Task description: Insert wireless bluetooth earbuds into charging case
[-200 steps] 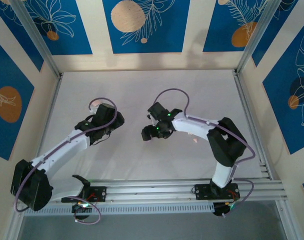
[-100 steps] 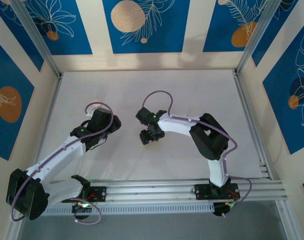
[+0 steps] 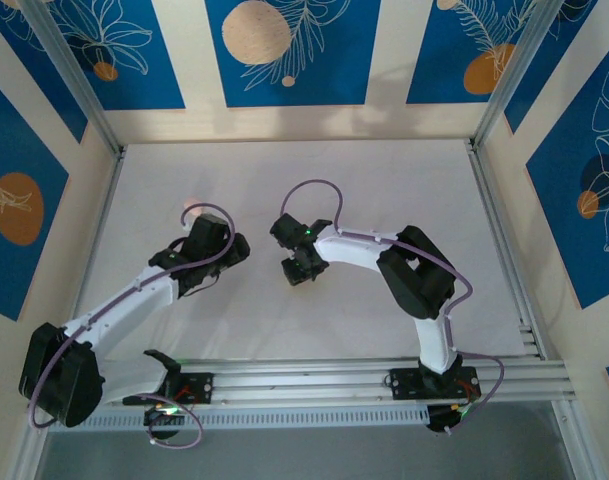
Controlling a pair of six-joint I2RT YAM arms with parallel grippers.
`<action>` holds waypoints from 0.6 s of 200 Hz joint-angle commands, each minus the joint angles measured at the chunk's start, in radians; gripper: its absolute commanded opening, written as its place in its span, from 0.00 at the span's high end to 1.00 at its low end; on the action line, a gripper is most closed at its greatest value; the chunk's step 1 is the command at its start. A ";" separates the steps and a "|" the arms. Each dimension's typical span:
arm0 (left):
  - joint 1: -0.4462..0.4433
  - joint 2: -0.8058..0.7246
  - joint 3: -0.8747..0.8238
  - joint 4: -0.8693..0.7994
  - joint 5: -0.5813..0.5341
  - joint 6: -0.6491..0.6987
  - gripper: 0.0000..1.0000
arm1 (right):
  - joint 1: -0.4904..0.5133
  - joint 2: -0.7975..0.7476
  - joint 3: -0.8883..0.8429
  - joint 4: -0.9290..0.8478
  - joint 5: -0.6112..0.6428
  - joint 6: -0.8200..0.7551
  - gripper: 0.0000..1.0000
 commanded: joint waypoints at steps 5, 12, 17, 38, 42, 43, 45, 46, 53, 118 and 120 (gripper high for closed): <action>0.010 0.009 0.029 0.032 0.058 0.039 0.27 | -0.008 -0.084 -0.067 0.083 -0.027 -0.054 0.61; 0.010 0.011 0.029 0.039 0.068 0.045 0.27 | -0.010 -0.118 -0.098 0.114 -0.034 -0.078 0.61; 0.010 0.012 0.027 0.045 0.077 0.049 0.27 | -0.012 -0.143 -0.123 0.139 -0.040 -0.098 0.61; 0.010 0.019 0.024 0.065 0.118 0.058 0.27 | -0.031 -0.241 -0.219 0.220 -0.079 -0.164 0.61; 0.009 0.020 0.021 0.073 0.126 0.060 0.27 | -0.038 -0.257 -0.235 0.232 -0.097 -0.177 0.61; 0.009 0.020 0.021 0.074 0.127 0.060 0.27 | -0.040 -0.261 -0.239 0.235 -0.100 -0.180 0.61; 0.009 0.020 0.020 0.076 0.131 0.060 0.27 | -0.042 -0.266 -0.246 0.240 -0.108 -0.185 0.61; 0.010 0.020 0.020 0.077 0.133 0.059 0.27 | -0.044 -0.270 -0.250 0.242 -0.111 -0.188 0.61; 0.010 0.021 0.016 0.084 0.139 0.057 0.27 | -0.053 -0.284 -0.273 0.254 -0.141 -0.213 0.61; 0.010 0.009 0.013 0.053 0.125 0.042 0.28 | -0.051 -0.226 -0.263 0.142 -0.207 -0.311 0.61; 0.010 0.008 0.013 0.051 0.123 0.041 0.28 | -0.050 -0.226 -0.263 0.142 -0.206 -0.313 0.61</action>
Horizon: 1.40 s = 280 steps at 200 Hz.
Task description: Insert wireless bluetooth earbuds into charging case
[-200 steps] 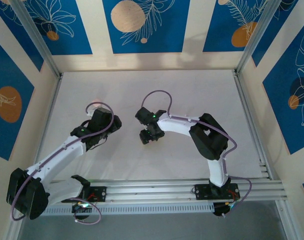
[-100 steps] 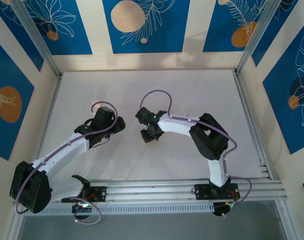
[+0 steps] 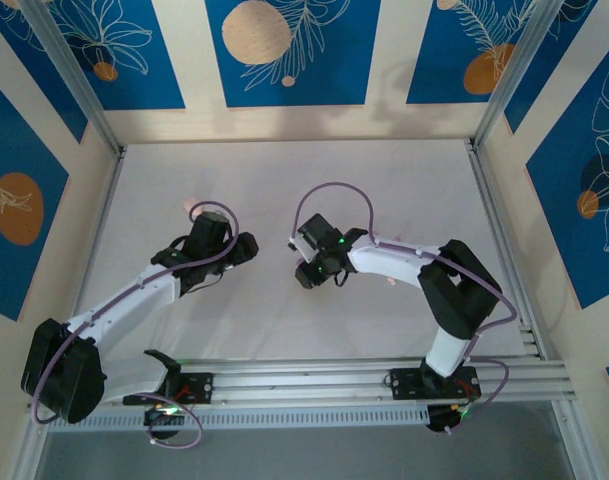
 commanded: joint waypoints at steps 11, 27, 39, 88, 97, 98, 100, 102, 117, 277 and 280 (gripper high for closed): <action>0.009 -0.016 0.011 -0.019 0.006 -0.001 0.28 | 0.018 0.022 0.013 -0.043 -0.053 -0.066 0.61; 0.010 -0.023 0.007 -0.027 0.023 -0.004 0.28 | 0.022 0.006 -0.006 -0.021 -0.058 -0.085 0.61; 0.009 -0.030 -0.006 -0.025 0.038 -0.002 0.27 | 0.022 -0.003 -0.024 -0.006 -0.055 -0.109 0.61; 0.009 -0.066 -0.114 0.099 0.135 -0.036 0.27 | 0.020 -0.075 -0.095 0.067 -0.046 -0.197 0.61; 0.009 -0.062 -0.123 0.107 0.159 -0.040 0.27 | 0.016 -0.094 -0.116 0.091 -0.044 -0.206 0.62; 0.009 -0.061 -0.122 0.108 0.161 -0.039 0.27 | 0.015 -0.096 -0.117 0.091 -0.045 -0.208 0.62; 0.009 -0.060 -0.124 0.110 0.168 -0.038 0.27 | 0.013 -0.100 -0.119 0.093 -0.047 -0.209 0.62; 0.009 -0.057 -0.124 0.112 0.174 -0.037 0.27 | 0.011 -0.106 -0.121 0.094 -0.050 -0.210 0.61; 0.009 -0.036 -0.140 0.169 0.241 -0.019 0.26 | -0.007 -0.137 -0.150 0.141 -0.062 -0.200 0.62; -0.049 0.057 -0.058 0.453 0.644 -0.074 0.28 | -0.053 -0.484 -0.356 0.408 -0.294 -0.432 0.62; -0.051 0.060 -0.054 0.444 0.642 -0.070 0.28 | -0.054 -0.485 -0.358 0.412 -0.296 -0.431 0.62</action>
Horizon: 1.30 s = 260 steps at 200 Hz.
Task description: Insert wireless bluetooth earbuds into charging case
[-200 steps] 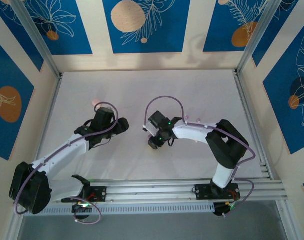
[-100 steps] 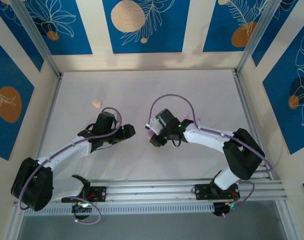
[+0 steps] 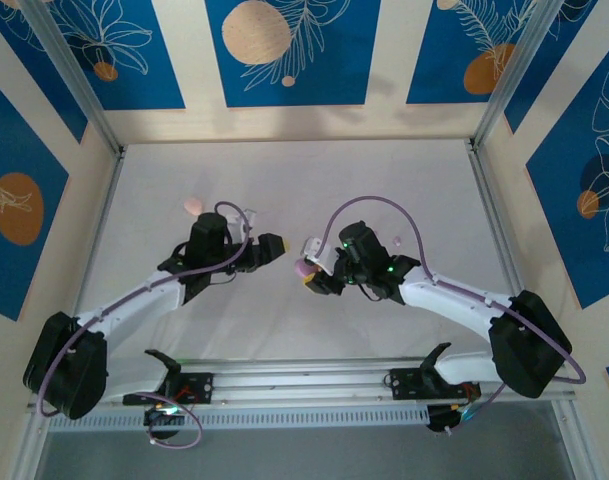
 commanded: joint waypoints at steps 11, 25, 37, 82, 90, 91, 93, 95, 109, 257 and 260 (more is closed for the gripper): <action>-0.034 0.046 0.060 -0.028 0.044 0.019 0.29 | -0.001 -0.041 -0.008 0.064 -0.051 -0.011 0.62; -0.047 0.064 0.065 -0.011 0.050 0.012 0.30 | -0.001 -0.044 -0.004 0.071 -0.052 0.000 0.61; -0.061 0.079 0.070 0.015 0.056 0.004 0.31 | 0.001 -0.044 0.002 0.069 -0.051 0.001 0.61; -0.117 0.138 0.119 0.036 0.056 0.000 0.37 | 0.000 -0.035 0.008 0.070 -0.051 0.001 0.61; -0.119 0.149 0.123 0.029 0.052 0.000 0.41 | 0.000 -0.037 0.006 0.074 -0.053 0.002 0.61; -0.119 0.150 0.124 0.028 0.052 0.000 0.42 | 0.001 -0.038 0.005 0.076 -0.054 0.002 0.61; -0.120 0.152 0.124 0.026 0.050 0.001 0.43 | 0.001 -0.038 0.005 0.077 -0.053 0.003 0.61; -0.119 0.154 0.124 0.025 0.049 0.001 0.44 | 0.001 -0.039 0.005 0.078 -0.053 0.006 0.61; -0.123 0.167 0.128 0.023 0.043 -0.001 0.52 | 0.000 -0.046 0.005 0.084 -0.065 0.011 0.61; -0.124 0.027 0.065 0.223 -0.010 -0.351 0.92 | -0.168 -0.217 -0.137 0.289 -0.336 0.045 0.31; -0.125 0.025 0.065 0.225 -0.009 -0.354 0.92 | -0.169 -0.215 -0.134 0.297 -0.339 0.048 0.31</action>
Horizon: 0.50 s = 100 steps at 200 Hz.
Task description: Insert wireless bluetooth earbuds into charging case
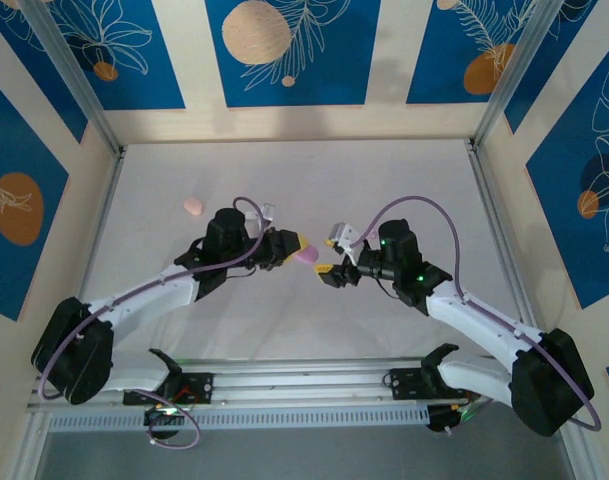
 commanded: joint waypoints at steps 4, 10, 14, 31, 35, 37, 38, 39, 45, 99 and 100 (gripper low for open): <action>-0.002 -0.040 -0.013 0.079 0.000 -0.078 0.92 | -0.004 0.001 0.005 0.095 -0.131 -0.010 0.31; -0.001 -0.044 -0.013 0.086 0.002 -0.081 0.91 | -0.004 0.008 0.006 0.119 -0.134 -0.001 0.31; -0.001 -0.047 -0.013 0.088 0.004 -0.082 0.91 | -0.005 0.012 0.009 0.136 -0.136 0.006 0.31; -0.002 -0.048 -0.005 0.088 0.017 -0.087 0.91 | -0.010 0.032 0.017 0.196 -0.160 0.021 0.32; -0.003 -0.049 -0.005 0.089 0.019 -0.088 0.91 | -0.011 0.036 0.019 0.202 -0.169 0.022 0.32; -0.002 -0.050 -0.004 0.089 0.020 -0.089 0.91 | -0.012 0.038 0.024 0.204 -0.171 0.023 0.32; -0.003 -0.050 -0.004 0.089 0.020 -0.090 0.91 | -0.012 0.039 0.025 0.204 -0.172 0.024 0.32; -0.002 -0.050 -0.003 0.090 0.021 -0.089 0.91 | -0.013 0.041 0.027 0.204 -0.174 0.025 0.33; -0.002 -0.051 -0.002 0.087 0.021 -0.091 0.91 | -0.015 0.047 0.036 0.205 -0.187 0.026 0.35; -0.003 -0.071 -0.003 0.071 0.010 -0.092 0.91 | -0.041 0.062 0.060 0.213 -0.243 0.041 0.43; -0.002 -0.071 -0.003 0.071 0.010 -0.092 0.91 | -0.041 0.062 0.060 0.213 -0.244 0.041 0.43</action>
